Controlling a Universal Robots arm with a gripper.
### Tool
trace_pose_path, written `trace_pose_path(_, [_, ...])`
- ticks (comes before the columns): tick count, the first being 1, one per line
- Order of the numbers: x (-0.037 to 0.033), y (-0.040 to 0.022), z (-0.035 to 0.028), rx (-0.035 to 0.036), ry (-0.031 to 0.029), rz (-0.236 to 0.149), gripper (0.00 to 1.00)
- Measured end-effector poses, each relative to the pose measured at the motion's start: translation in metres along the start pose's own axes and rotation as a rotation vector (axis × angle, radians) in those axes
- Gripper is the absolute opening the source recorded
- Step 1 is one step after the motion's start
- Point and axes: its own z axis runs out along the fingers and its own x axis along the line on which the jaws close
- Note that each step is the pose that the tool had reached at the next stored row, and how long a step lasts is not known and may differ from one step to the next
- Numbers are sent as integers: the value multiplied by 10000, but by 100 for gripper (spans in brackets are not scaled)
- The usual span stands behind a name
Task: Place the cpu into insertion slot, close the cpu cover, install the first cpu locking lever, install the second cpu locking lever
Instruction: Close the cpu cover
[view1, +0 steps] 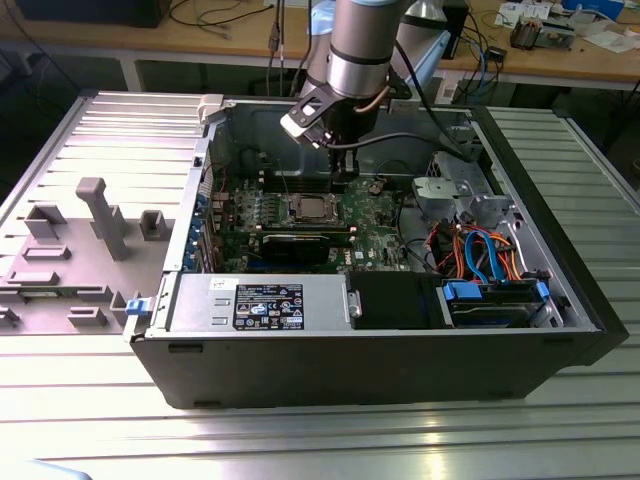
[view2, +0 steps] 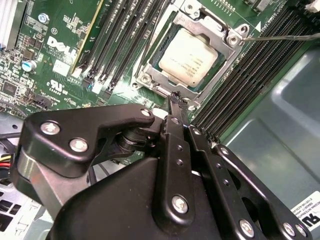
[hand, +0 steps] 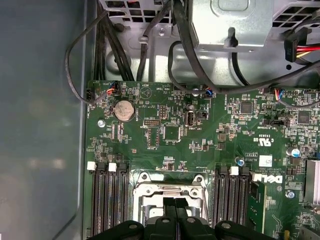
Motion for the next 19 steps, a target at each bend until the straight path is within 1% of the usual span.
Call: trace_pose_path(19, [4, -87, 19, 0, 1, 0, 11])
